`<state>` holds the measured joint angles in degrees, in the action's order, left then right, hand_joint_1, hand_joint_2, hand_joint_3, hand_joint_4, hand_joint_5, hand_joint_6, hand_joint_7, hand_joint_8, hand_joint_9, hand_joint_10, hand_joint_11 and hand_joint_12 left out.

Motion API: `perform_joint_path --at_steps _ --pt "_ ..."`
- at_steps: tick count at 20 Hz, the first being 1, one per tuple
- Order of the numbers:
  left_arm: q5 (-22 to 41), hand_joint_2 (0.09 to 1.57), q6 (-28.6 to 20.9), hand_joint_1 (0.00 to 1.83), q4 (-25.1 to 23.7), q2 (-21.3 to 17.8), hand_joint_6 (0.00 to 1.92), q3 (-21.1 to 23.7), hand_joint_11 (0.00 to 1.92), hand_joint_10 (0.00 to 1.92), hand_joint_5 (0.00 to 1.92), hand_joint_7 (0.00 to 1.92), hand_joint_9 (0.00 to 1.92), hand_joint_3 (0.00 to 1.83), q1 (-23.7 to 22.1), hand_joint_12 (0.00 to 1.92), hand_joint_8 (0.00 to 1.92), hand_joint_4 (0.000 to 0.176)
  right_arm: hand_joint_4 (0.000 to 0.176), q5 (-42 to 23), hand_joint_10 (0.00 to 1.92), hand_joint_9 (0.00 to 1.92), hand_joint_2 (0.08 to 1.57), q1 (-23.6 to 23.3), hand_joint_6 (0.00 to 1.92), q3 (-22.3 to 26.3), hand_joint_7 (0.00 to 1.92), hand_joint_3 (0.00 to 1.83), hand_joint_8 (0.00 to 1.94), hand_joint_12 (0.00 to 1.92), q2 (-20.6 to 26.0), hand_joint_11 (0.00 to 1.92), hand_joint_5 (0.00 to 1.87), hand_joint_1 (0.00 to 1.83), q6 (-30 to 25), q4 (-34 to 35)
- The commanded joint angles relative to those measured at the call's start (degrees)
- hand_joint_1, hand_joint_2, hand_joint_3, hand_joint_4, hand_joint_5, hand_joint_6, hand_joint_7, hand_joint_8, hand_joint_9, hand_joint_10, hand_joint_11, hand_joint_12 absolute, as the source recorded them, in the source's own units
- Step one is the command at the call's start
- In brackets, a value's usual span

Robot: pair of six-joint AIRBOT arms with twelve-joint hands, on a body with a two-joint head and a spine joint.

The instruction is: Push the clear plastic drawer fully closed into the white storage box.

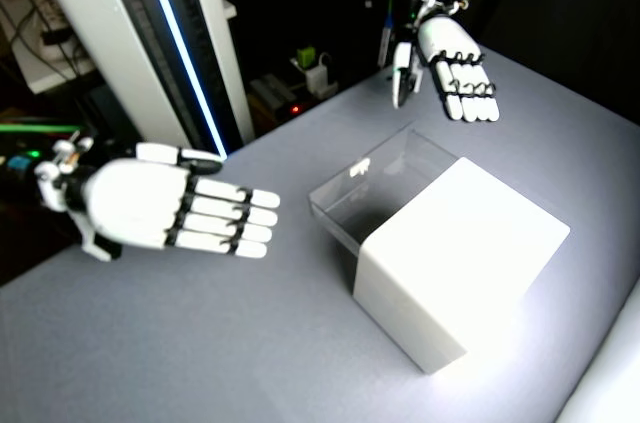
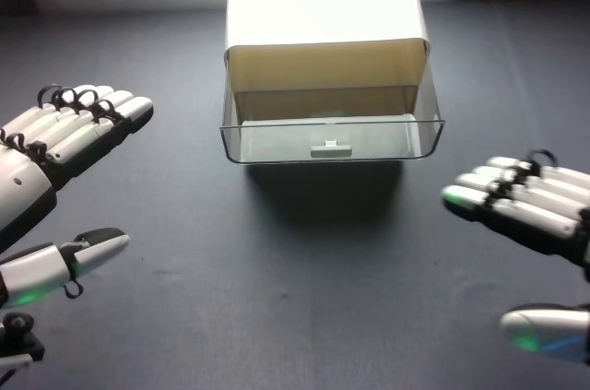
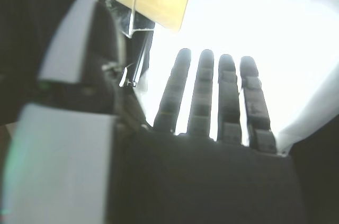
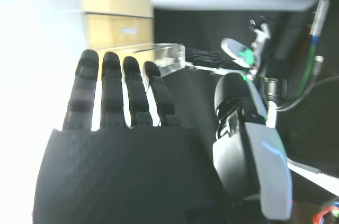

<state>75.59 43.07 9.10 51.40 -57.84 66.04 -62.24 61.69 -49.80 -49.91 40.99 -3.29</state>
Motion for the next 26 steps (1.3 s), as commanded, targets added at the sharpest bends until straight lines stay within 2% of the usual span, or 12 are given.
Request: perform_joint_path --at_steps 1,4,6,12,15,16,17,18,20,22,25,26 --pt "7.73 1.30 -0.06 0.74 0.78 -0.38 0.00 -0.17 0.00 0.00 0.00 0.00 0.00 0.01 -0.04 0.00 0.00 0.000 0.000 -4.74 0.00 0.00 1.34 -1.65 0.00 -0.44 0.00 0.01 0.00 0.00 -1.06 0.00 0.00 0.02 -1.29 -1.21" --pt "8.39 1.31 0.10 0.77 1.70 -0.42 0.00 -0.14 0.00 0.00 0.00 0.00 0.00 0.00 0.34 0.00 0.00 0.010 0.000 -3.05 0.00 0.00 1.34 -4.92 0.00 -2.44 0.00 0.00 0.00 0.00 -4.54 0.00 0.00 0.09 -3.74 -3.79" --pt "9.03 1.31 0.19 0.81 2.54 -0.43 0.00 -0.11 0.00 0.00 0.00 0.00 0.00 0.00 0.77 0.00 0.00 0.000 0.000 -2.03 0.00 0.00 1.34 -7.30 0.00 -3.71 0.00 0.00 0.00 0.00 -6.78 0.00 0.00 0.13 -5.38 -5.88" --pt "10.70 1.34 0.53 0.75 4.43 -0.83 0.00 0.12 0.00 0.00 0.00 0.00 0.00 0.01 1.78 0.00 0.00 0.003 0.000 2.29 0.00 0.00 1.34 -13.57 0.00 -7.09 0.00 0.00 0.00 0.00 -12.07 0.00 0.00 0.22 -7.62 -10.62" --pt "11.31 1.35 0.80 0.74 4.97 -1.14 0.00 0.34 0.00 0.00 0.00 0.00 0.00 0.01 1.96 0.00 0.00 0.028 0.000 3.09 0.00 0.00 1.35 -15.72 0.00 -8.38 0.00 0.00 0.00 0.00 -14.04 0.00 0.00 0.14 -7.72 -11.17" --pt "11.46 1.36 0.84 0.71 5.18 -1.15 0.00 0.35 0.00 0.00 0.00 0.00 0.00 0.01 2.04 0.00 0.00 0.053 0.000 3.50 0.00 0.00 1.35 -16.31 0.00 -8.74 0.00 0.00 0.00 0.00 -14.51 0.00 0.00 0.14 -7.72 -11.48" --pt "11.65 1.34 0.87 0.54 5.39 -1.15 0.00 0.36 0.00 0.00 0.00 0.00 0.00 0.01 2.20 0.00 0.00 0.056 0.000 3.85 0.00 0.00 1.35 -16.83 0.00 -9.14 0.00 0.00 0.00 0.00 -14.96 0.00 0.00 0.14 -7.72 -11.61" --pt "11.89 1.13 0.87 0.17 5.59 -1.15 0.00 0.38 0.00 0.00 0.00 0.00 0.00 0.00 2.35 0.00 0.00 0.038 0.000 3.97 0.00 0.00 1.35 -17.13 0.00 -9.45 0.00 0.00 0.00 0.00 -15.32 0.00 0.00 0.14 -7.72 -11.62" --pt "12.29 0.95 0.87 0.01 5.94 -1.18 0.00 0.45 0.00 0.00 0.00 0.00 0.00 0.00 2.63 0.00 0.00 0.025 0.000 4.08 0.00 0.00 1.35 -17.72 0.00 -9.92 0.00 0.00 0.00 0.00 -15.75 0.00 0.00 0.09 -7.72 -11.69" --pt "12.53 0.94 0.87 0.06 6.18 -1.28 0.00 0.55 0.00 0.00 0.00 0.00 0.00 0.00 2.95 0.00 0.00 0.041 0.000 4.11 0.00 0.00 1.34 -18.36 0.00 -10.15 0.00 0.00 0.00 0.00 -15.80 0.00 0.00 0.15 -7.72 -12.13" --pt "13.19 1.09 0.87 0.07 6.81 -1.31 0.00 0.67 0.00 0.00 0.00 0.00 0.00 0.02 3.65 0.00 0.00 0.010 0.000 4.07 0.00 0.00 1.35 -19.23 0.00 -10.33 0.00 0.00 0.00 0.00 -15.72 0.00 0.00 0.11 -7.56 -12.83" --pt "13.35 1.28 0.87 0.25 6.93 -1.33 0.00 0.72 0.00 0.00 0.00 0.00 0.00 0.03 3.82 0.00 0.00 0.020 0.000 3.99 0.00 0.00 1.35 -19.50 0.00 -10.33 0.00 0.01 0.00 0.00 -15.64 0.00 0.00 0.06 -7.46 -13.00"
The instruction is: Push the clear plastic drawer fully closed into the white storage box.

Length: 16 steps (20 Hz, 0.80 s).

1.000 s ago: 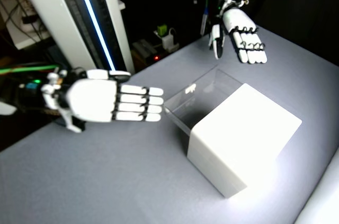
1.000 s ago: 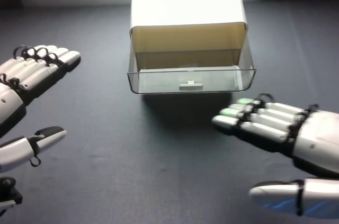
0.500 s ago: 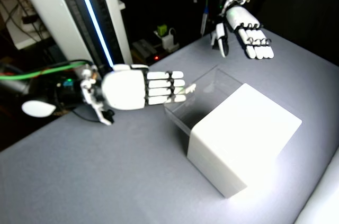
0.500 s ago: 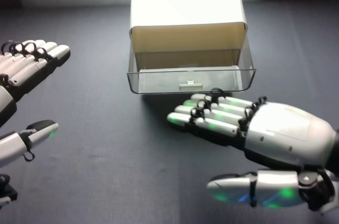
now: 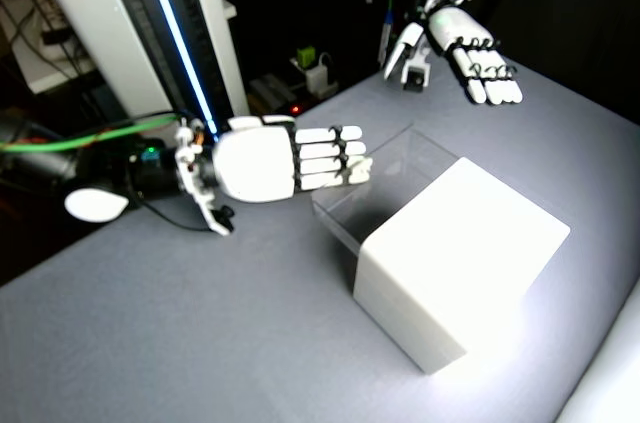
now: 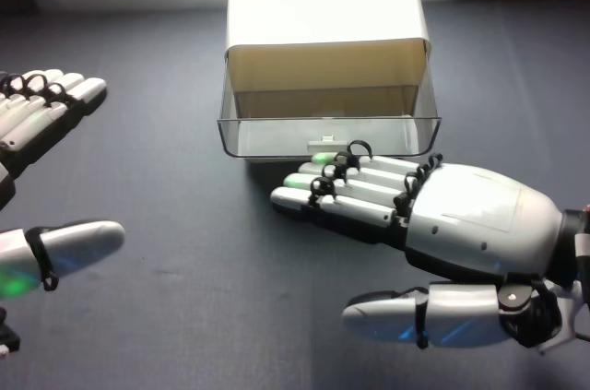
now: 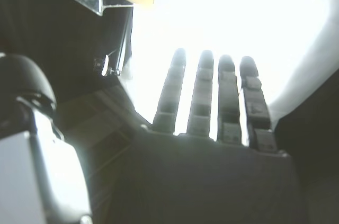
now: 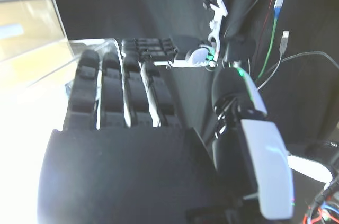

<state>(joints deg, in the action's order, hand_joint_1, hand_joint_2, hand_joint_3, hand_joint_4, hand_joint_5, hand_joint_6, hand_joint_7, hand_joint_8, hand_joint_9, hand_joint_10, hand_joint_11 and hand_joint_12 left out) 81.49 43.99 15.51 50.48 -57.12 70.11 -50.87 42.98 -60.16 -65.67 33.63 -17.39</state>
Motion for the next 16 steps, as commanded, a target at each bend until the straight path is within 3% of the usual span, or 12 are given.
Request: perform_joint_path --at_steps 1,3,4,5,6,8,9,10,11,13,14,16 --pt "7.48 1.32 -0.05 0.38 0.60 -0.41 0.00 0.02 0.00 0.00 0.00 0.00 0.00 0.03 -0.19 0.00 0.00 0.044 0.000 -7.44 0.00 0.00 1.36 -1.00 0.00 0.04 0.00 0.01 0.00 0.00 0.20 0.00 0.00 0.06 0.00 1.01" --pt "7.49 1.29 -0.05 0.27 0.64 -0.41 0.00 0.02 0.00 0.00 0.00 0.00 0.00 0.01 -0.18 0.00 0.00 0.067 0.000 -7.44 0.00 0.00 1.38 -1.37 0.00 -0.06 0.00 0.01 0.00 0.00 0.30 0.00 0.00 0.02 0.49 1.01" --pt "7.53 1.29 -0.05 0.32 0.64 -0.42 0.00 0.02 0.00 0.00 0.00 0.00 0.00 0.00 -0.18 0.00 0.00 0.062 0.000 -7.44 0.00 0.00 1.38 -1.60 0.00 -0.31 0.00 0.01 0.00 0.00 0.30 0.00 0.00 0.06 0.56 1.18" --pt "7.53 1.29 -0.05 0.35 0.64 -0.42 0.00 0.02 0.00 0.00 0.00 0.00 0.00 0.00 -0.18 0.00 0.00 0.071 0.000 -7.43 0.00 0.00 1.38 -1.81 0.00 -0.50 0.00 0.00 0.00 0.00 0.30 0.00 0.00 0.10 0.64 1.32" --pt "7.53 1.32 -0.05 0.35 0.64 -0.42 0.00 0.02 0.00 0.00 0.00 0.00 0.00 0.01 -0.18 0.00 0.00 0.064 0.000 -7.38 0.00 0.00 1.38 -2.14 0.00 -0.64 0.00 0.00 0.00 0.00 0.30 0.00 0.00 0.12 1.12 1.60" --pt "7.53 1.31 -0.05 0.55 0.64 -0.42 0.00 0.01 0.00 0.00 0.00 0.00 0.00 0.00 -0.18 0.00 0.00 0.000 0.000 -6.79 0.00 0.00 1.37 -2.83 0.00 -0.94 0.00 0.00 0.00 0.00 0.30 0.00 0.00 0.14 2.54 2.47" --pt "7.53 1.30 -0.05 0.63 0.64 -0.42 0.00 0.00 0.00 0.00 0.00 0.00 0.00 0.00 -0.18 0.00 0.00 0.000 0.000 -6.44 0.00 0.00 1.37 -3.06 0.00 -1.23 0.00 0.00 0.00 0.00 0.29 0.00 0.00 0.16 3.06 2.95" --pt "7.53 1.31 -0.05 0.63 0.64 -0.42 0.00 -0.01 0.00 0.00 0.00 0.00 0.00 0.00 -0.18 0.00 0.00 0.019 0.000 -5.90 0.00 0.00 1.37 -3.37 0.00 -1.52 0.00 0.00 0.00 0.00 0.19 0.00 0.00 0.19 3.82 3.64" --pt "7.55 1.32 -0.05 0.74 0.64 -0.42 0.00 -0.01 0.00 0.00 0.00 0.00 0.00 0.00 -0.18 0.00 0.00 0.002 0.000 -5.40 0.00 0.00 1.36 -3.68 0.00 -1.85 0.00 0.00 0.00 0.00 0.01 0.00 0.00 0.22 4.72 4.39" --pt "7.58 1.32 -0.05 0.88 0.64 -0.41 0.00 -0.02 0.00 0.00 0.00 0.00 0.00 0.00 -0.18 0.00 0.00 0.000 0.000 -4.55 0.00 0.00 1.36 -4.31 0.00 -2.39 0.00 0.00 0.00 0.00 -0.38 0.00 0.00 0.25 6.48 5.80" --pt "7.58 1.27 -0.05 0.73 0.64 -0.41 0.00 -0.05 0.00 0.00 0.00 0.00 0.00 0.00 -0.18 0.00 0.00 0.000 0.000 -3.99 0.00 0.00 1.38 -4.81 0.00 -2.91 0.00 0.01 0.00 0.00 -0.77 0.00 0.00 0.14 7.56 6.64" --pt "7.62 1.24 -0.05 0.46 0.64 -0.39 0.00 -0.09 0.00 0.00 0.00 0.00 0.00 0.00 -0.18 0.00 0.00 0.036 0.000 -2.95 0.00 0.00 1.38 -5.52 0.00 -3.96 0.00 0.00 0.00 0.00 -1.57 0.00 0.00 0.13 8.84 8.07"
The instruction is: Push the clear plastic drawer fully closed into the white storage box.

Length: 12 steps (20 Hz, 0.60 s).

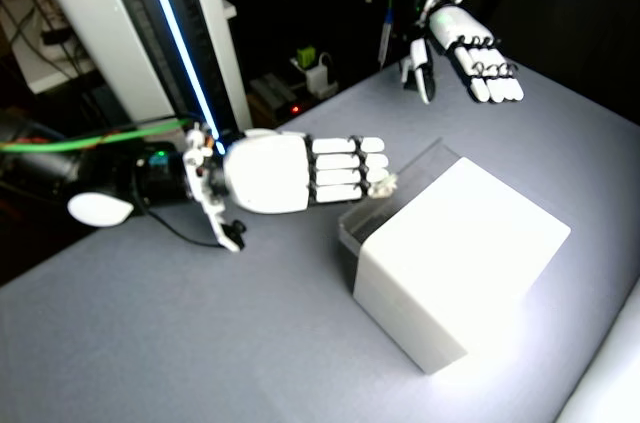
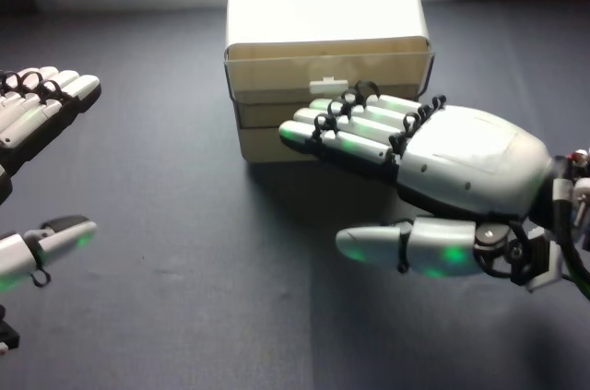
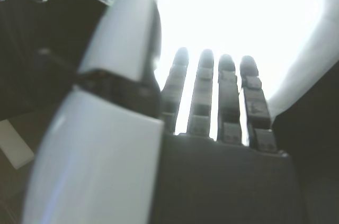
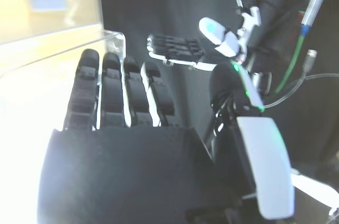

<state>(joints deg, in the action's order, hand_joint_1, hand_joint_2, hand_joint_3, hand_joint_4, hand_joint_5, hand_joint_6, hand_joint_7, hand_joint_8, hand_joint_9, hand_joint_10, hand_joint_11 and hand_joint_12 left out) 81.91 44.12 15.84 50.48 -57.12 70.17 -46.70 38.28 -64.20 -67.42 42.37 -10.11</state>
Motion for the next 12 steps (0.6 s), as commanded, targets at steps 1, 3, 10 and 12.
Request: perform_joint_path --at_steps 1,3,10,12 --pt "7.23 1.32 -0.18 0.63 0.32 -0.37 0.00 -0.12 0.00 0.00 0.00 0.00 0.00 0.01 -0.24 0.00 0.00 0.038 0.000 -6.65 0.00 0.00 1.38 -1.01 0.00 -0.40 0.00 0.00 0.00 0.00 -0.10 0.00 0.00 0.12 0.67 1.63" --pt "7.25 1.33 -0.18 0.90 0.32 -0.36 0.00 -0.13 0.00 0.00 0.00 0.00 0.00 0.01 -0.25 0.00 0.00 0.035 0.000 -5.01 0.00 0.00 1.39 -1.60 0.00 -1.77 0.00 0.00 0.00 0.00 -0.97 0.00 0.00 0.20 2.65 4.56" --pt "7.52 1.34 -0.18 0.83 0.30 -0.36 0.00 -0.09 0.00 0.00 0.00 0.00 0.00 0.01 -0.24 0.00 0.00 0.024 0.000 -3.91 0.00 0.00 1.39 -2.01 0.00 -2.13 0.00 0.00 0.00 0.00 -1.89 0.00 0.00 0.15 3.06 5.87" --pt "7.62 1.34 -0.19 0.85 0.32 -0.36 0.00 -0.05 0.00 0.00 0.00 0.00 0.00 0.00 -0.23 0.00 0.00 0.024 0.000 -4.61 0.00 0.00 1.39 -2.01 0.00 -0.93 0.00 0.00 0.00 0.00 -1.53 0.00 0.00 0.12 2.64 4.63"
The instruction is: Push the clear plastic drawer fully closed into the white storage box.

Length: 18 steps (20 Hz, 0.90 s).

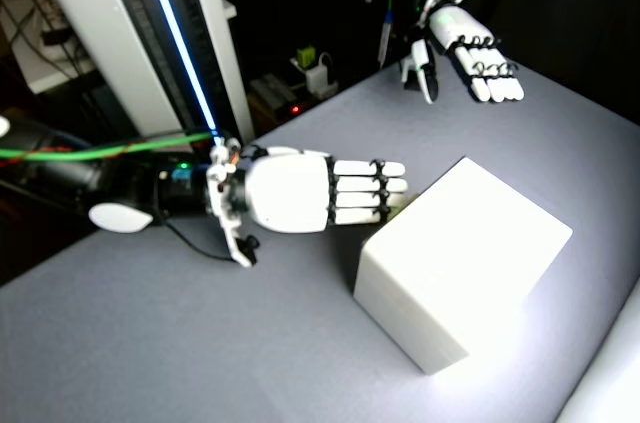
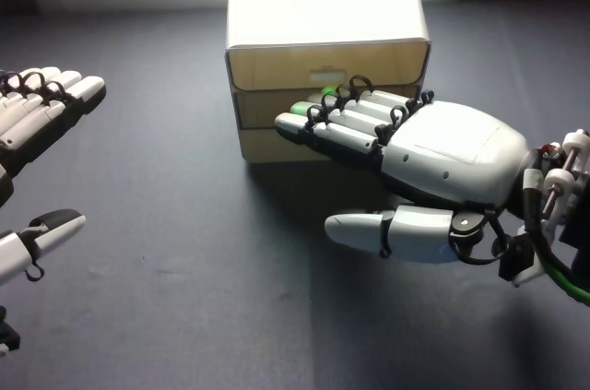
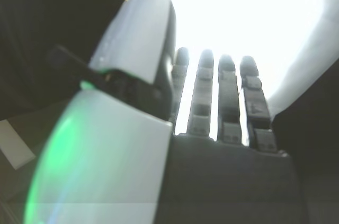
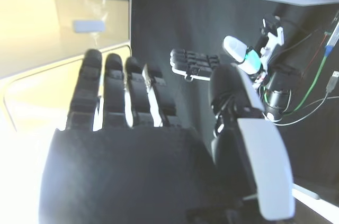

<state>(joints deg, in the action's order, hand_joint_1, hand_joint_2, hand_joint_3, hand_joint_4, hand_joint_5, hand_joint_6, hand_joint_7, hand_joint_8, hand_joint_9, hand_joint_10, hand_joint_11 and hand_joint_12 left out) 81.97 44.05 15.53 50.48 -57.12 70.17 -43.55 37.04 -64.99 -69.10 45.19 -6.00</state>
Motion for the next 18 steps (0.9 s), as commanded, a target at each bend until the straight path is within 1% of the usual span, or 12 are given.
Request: perform_joint_path --at_steps 1,5,6,8,9,10,11,12,15,16,17,18 --pt "7.61 1.34 -0.13 0.86 0.65 -0.36 0.00 -0.04 0.00 0.00 0.00 0.00 0.00 0.00 -0.23 0.00 0.00 0.036 0.000 -8.29 0.00 0.00 1.39 -0.76 0.00 0.65 0.00 0.00 0.00 0.00 0.66 0.00 0.00 0.10 -0.68 -0.28" --pt "7.81 1.34 -0.13 0.88 0.76 -0.38 0.00 0.03 0.00 0.00 0.00 0.00 0.00 0.00 -0.23 0.00 0.00 0.024 0.000 -11.47 0.00 0.00 1.36 0.80 0.00 2.61 0.00 0.00 0.00 0.01 2.37 0.02 0.00 0.11 -3.81 -2.03" --pt "7.87 1.34 -0.13 0.87 0.82 -0.38 0.00 0.05 0.00 0.00 0.00 0.00 0.00 0.00 -0.19 0.00 0.00 0.033 0.000 -12.45 0.01 0.03 1.36 1.44 0.00 3.04 0.00 0.00 0.00 0.03 2.94 0.05 0.00 0.16 -4.78 -2.46" --pt "7.98 1.33 -0.14 0.89 0.83 -0.38 0.00 0.07 0.00 0.00 0.00 0.00 0.00 0.00 -0.15 0.00 0.00 0.039 0.000 -14.65 0.01 0.10 1.36 2.84 0.00 4.30 0.00 0.00 0.00 0.58 4.28 0.00 0.00 0.13 -6.19 -3.05" --pt "8.05 1.34 -0.14 0.92 0.84 -0.38 0.00 0.09 0.00 0.00 0.00 0.00 0.00 0.00 -0.14 0.00 0.00 0.019 0.000 -15.46 0.01 0.12 1.37 3.53 0.00 4.89 0.01 0.00 0.00 0.66 5.39 0.00 0.00 0.12 -6.30 -3.09" --pt "8.16 1.34 -0.14 0.92 0.84 -0.38 0.00 0.11 0.00 0.00 0.00 0.00 0.00 0.00 -0.14 0.00 0.00 0.026 0.000 -16.95 0.01 0.14 1.37 4.63 0.00 5.90 0.03 0.00 0.00 0.76 6.99 0.00 0.00 0.14 -6.34 -2.79" --pt "8.28 1.34 -0.14 0.88 0.84 -0.37 0.00 0.14 0.00 0.00 0.00 0.00 0.00 0.00 -0.12 0.00 0.00 0.035 0.000 -18.70 0.02 0.17 1.38 5.91 0.00 6.81 0.05 0.00 0.00 0.72 8.50 0.00 0.00 0.16 -6.34 -1.91" --pt "8.46 1.35 -0.14 0.86 0.84 -0.36 0.00 0.15 0.00 0.00 0.00 0.00 0.00 0.01 -0.10 0.00 0.00 0.026 0.000 -20.44 0.01 0.17 1.38 7.29 0.00 7.59 0.07 0.00 0.00 0.64 10.15 0.00 0.00 0.19 -6.34 -0.88" --pt "9.11 1.35 -0.14 0.80 0.86 -0.36 0.00 0.21 0.00 0.00 0.00 0.00 0.00 0.00 -0.05 0.00 0.00 0.011 0.000 -26.17 0.00 0.12 1.40 12.10 0.00 9.90 0.06 0.00 0.00 0.84 14.55 0.00 0.00 0.23 -5.36 3.65" --pt "9.37 1.35 -0.14 0.77 0.96 -0.36 0.00 0.21 0.00 0.00 0.00 0.00 0.00 0.01 -0.05 0.00 0.00 0.020 0.000 -27.02 0.00 0.11 1.39 13.22 0.00 10.38 0.03 0.00 0.00 0.88 15.59 0.00 0.00 0.24 -4.34 4.89" --pt "9.81 1.35 -0.14 0.73 1.05 -0.35 0.00 0.21 0.00 0.00 0.00 0.00 0.00 0.00 -0.02 0.00 0.00 0.032 0.000 -27.98 0.00 0.06 1.38 14.50 0.00 10.98 0.02 0.00 0.00 0.71 17.05 0.00 0.00 0.18 -3.00 7.04" --pt "10.11 1.34 -0.14 0.66 1.12 -0.34 0.00 0.21 0.00 0.00 0.00 0.00 0.00 0.00 -0.01 0.00 0.00 0.016 0.000 -29.08 0.00 0.01 1.38 15.65 0.00 11.33 0.00 0.00 0.00 0.24 18.06 0.00 0.00 0.12 -2.06 8.88"
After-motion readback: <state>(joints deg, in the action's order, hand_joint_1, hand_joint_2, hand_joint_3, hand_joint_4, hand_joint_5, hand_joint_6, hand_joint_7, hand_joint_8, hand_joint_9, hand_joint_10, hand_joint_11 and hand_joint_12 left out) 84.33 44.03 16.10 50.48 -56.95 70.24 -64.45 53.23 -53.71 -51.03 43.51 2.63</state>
